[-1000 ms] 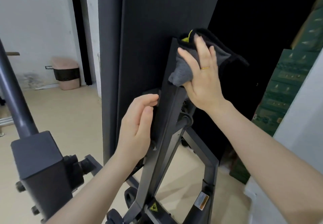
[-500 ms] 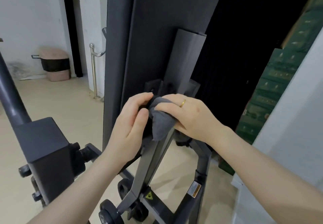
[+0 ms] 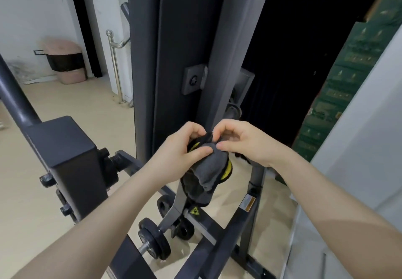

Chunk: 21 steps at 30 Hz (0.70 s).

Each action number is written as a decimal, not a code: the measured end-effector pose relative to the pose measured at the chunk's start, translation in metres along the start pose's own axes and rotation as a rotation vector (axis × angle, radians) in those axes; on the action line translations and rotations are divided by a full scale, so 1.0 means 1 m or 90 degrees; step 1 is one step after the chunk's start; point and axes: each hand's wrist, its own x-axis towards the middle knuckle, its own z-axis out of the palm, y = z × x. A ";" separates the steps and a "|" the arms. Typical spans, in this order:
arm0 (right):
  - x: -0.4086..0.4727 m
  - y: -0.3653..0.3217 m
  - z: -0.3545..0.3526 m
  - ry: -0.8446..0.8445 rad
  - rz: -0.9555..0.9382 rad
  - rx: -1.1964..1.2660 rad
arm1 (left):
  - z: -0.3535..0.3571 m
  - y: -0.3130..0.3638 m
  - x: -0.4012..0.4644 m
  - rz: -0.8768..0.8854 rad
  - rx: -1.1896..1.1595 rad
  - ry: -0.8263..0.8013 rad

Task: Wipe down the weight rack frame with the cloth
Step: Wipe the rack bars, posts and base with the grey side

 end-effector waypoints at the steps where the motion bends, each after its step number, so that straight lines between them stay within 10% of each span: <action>1: -0.001 0.003 0.002 0.015 0.026 0.031 | 0.004 -0.001 0.001 -0.014 0.010 -0.016; 10: -0.021 0.023 -0.027 -0.001 0.129 -0.320 | 0.035 -0.010 0.017 -0.116 0.170 -0.182; 17: -0.018 0.048 0.003 0.250 0.188 -0.412 | 0.066 -0.014 0.029 -0.362 -0.109 -0.025; 21: -0.026 0.055 0.036 0.188 0.129 -0.244 | 0.069 -0.011 0.030 -0.531 -0.669 -0.016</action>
